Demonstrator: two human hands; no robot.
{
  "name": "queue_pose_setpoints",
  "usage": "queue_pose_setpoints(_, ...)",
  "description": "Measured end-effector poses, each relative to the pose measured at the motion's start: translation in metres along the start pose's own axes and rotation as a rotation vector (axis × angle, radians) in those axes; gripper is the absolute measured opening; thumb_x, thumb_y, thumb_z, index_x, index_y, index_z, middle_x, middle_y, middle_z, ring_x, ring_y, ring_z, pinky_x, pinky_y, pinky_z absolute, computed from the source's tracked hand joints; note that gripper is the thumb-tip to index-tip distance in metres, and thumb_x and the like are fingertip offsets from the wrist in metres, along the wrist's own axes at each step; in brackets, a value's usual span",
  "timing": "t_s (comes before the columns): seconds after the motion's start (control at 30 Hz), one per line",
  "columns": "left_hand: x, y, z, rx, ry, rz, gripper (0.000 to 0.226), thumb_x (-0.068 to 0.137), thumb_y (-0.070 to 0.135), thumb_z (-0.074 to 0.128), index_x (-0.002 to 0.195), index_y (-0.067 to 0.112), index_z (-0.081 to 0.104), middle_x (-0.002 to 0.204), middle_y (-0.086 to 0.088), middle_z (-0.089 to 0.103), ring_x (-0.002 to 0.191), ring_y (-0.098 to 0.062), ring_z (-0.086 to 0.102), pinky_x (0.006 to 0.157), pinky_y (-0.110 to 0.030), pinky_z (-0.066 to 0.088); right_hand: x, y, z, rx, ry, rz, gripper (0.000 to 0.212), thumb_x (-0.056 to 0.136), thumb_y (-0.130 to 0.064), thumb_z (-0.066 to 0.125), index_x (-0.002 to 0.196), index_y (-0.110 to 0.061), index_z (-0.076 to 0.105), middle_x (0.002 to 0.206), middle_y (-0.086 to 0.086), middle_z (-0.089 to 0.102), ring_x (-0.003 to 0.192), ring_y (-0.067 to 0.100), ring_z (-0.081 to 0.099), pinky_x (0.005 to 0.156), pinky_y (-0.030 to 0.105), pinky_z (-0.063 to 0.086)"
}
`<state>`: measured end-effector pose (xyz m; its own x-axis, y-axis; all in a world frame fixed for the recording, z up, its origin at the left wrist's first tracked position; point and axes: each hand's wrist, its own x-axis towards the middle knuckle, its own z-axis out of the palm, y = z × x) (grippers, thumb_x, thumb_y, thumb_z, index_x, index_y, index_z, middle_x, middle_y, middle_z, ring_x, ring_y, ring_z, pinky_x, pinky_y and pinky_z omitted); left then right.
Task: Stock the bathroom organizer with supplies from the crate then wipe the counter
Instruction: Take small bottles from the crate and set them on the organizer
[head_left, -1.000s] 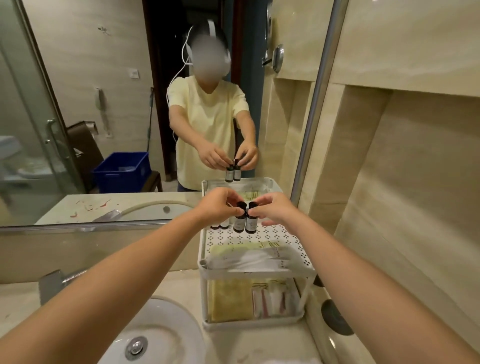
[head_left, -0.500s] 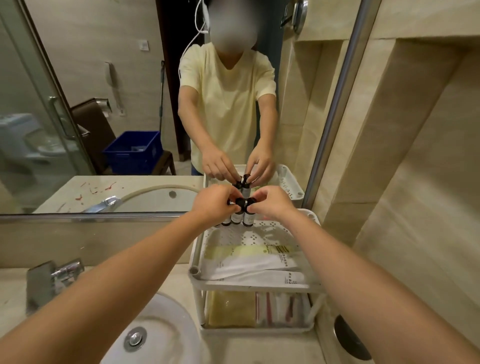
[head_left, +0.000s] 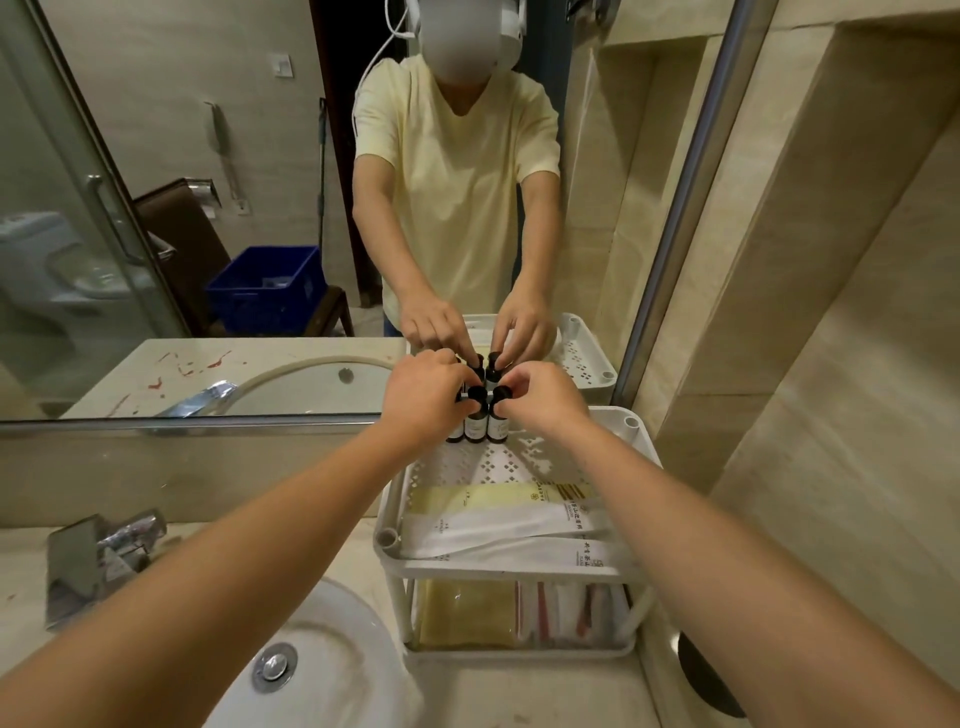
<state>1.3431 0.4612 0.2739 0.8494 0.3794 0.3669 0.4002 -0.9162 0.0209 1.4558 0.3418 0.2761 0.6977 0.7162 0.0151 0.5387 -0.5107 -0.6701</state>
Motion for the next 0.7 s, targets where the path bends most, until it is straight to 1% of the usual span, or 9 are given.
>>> queue_pose_setpoints(0.07, 0.000, 0.000, 0.001, 0.012, 0.012, -0.007, 0.033, 0.087, 0.046, 0.063, 0.118, 0.034, 0.067, 0.099, 0.005, 0.061, 0.093, -0.017, 0.055, 0.069, -0.030, 0.033, 0.000, 0.000, 0.002, -0.018, 0.018, -0.002, 0.017, 0.081, -0.021, 0.074, 0.094, -0.027, 0.066, 0.092, -0.008, 0.067, 0.089, 0.015, 0.065, 0.079, 0.038, 0.055)
queue_pose_setpoints(0.13, -0.002, 0.001, 0.001, 0.011, 0.023, -0.024, 0.034, 0.087, 0.047, 0.064, 0.118, 0.034, 0.067, 0.098, 0.006, 0.062, 0.093, -0.017, 0.056, 0.070, -0.030, 0.036, -0.001, 0.000, 0.005, -0.034, 0.048, -0.016, 0.024, 0.082, -0.021, 0.072, 0.105, -0.027, 0.066, 0.096, -0.010, 0.065, 0.092, 0.015, 0.063, 0.079, 0.038, 0.055)
queue_pose_setpoints(0.27, -0.005, 0.001, 0.002, -0.005, 0.044, -0.050, 0.036, 0.086, 0.045, 0.065, 0.120, 0.032, 0.065, 0.100, 0.007, 0.063, 0.094, -0.015, 0.056, 0.075, -0.031, 0.041, -0.004, -0.001, 0.007, -0.075, 0.090, -0.062, 0.034, 0.084, -0.021, 0.068, 0.117, -0.028, 0.062, 0.109, -0.007, 0.066, 0.098, 0.014, 0.062, 0.080, 0.037, 0.055)
queue_pose_setpoints(0.37, -0.008, 0.001, -0.001, -0.011, 0.043, -0.051, 0.039, 0.086, 0.044, 0.065, 0.123, 0.032, 0.063, 0.104, 0.007, 0.063, 0.098, -0.016, 0.056, 0.076, -0.031, 0.041, -0.008, -0.004, 0.007, -0.163, 0.114, -0.120, 0.041, 0.086, -0.024, 0.066, 0.125, -0.028, 0.058, 0.122, -0.005, 0.061, 0.106, 0.016, 0.060, 0.080, 0.039, 0.055)
queue_pose_setpoints(0.47, -0.015, 0.001, -0.004, -0.012, 0.062, -0.047, 0.042, 0.086, 0.042, 0.066, 0.125, 0.030, 0.060, 0.105, 0.006, 0.060, 0.099, -0.017, 0.055, 0.076, -0.031, 0.036, -0.016, -0.006, 0.006, -0.232, 0.156, -0.192, 0.043, 0.086, -0.026, 0.063, 0.129, -0.029, 0.056, 0.128, -0.004, 0.056, 0.109, 0.018, 0.058, 0.078, 0.040, 0.055)
queue_pose_setpoints(0.53, -0.022, 0.002, -0.007, -0.009, 0.072, -0.050, 0.044, 0.086, 0.042, 0.066, 0.127, 0.029, 0.059, 0.107, 0.006, 0.059, 0.100, -0.017, 0.055, 0.077, -0.031, 0.035, -0.022, -0.009, 0.006, -0.268, 0.181, -0.240, 0.043, 0.087, -0.027, 0.062, 0.130, -0.027, 0.056, 0.129, -0.004, 0.055, 0.115, 0.019, 0.054, 0.082, 0.038, 0.053)
queue_pose_setpoints(0.6, -0.032, 0.001, -0.011, -0.013, 0.077, -0.061, 0.045, 0.086, 0.043, 0.065, 0.128, 0.028, 0.058, 0.107, 0.006, 0.059, 0.100, -0.017, 0.055, 0.078, -0.031, 0.037, -0.028, -0.012, 0.006, -0.315, 0.189, -0.274, 0.044, 0.087, -0.028, 0.061, 0.131, -0.026, 0.054, 0.130, -0.003, 0.053, 0.119, 0.020, 0.050, 0.087, 0.038, 0.049)
queue_pose_setpoints(0.7, -0.050, -0.001, -0.018, -0.017, 0.079, -0.093, 0.045, 0.087, 0.045, 0.064, 0.129, 0.029, 0.056, 0.111, 0.007, 0.060, 0.101, -0.015, 0.055, 0.080, -0.030, 0.042, -0.038, -0.018, 0.008, -0.370, 0.148, -0.296, 0.048, 0.087, -0.028, 0.060, 0.134, -0.025, 0.052, 0.131, -0.001, 0.051, 0.121, 0.022, 0.046, 0.094, 0.038, 0.045)
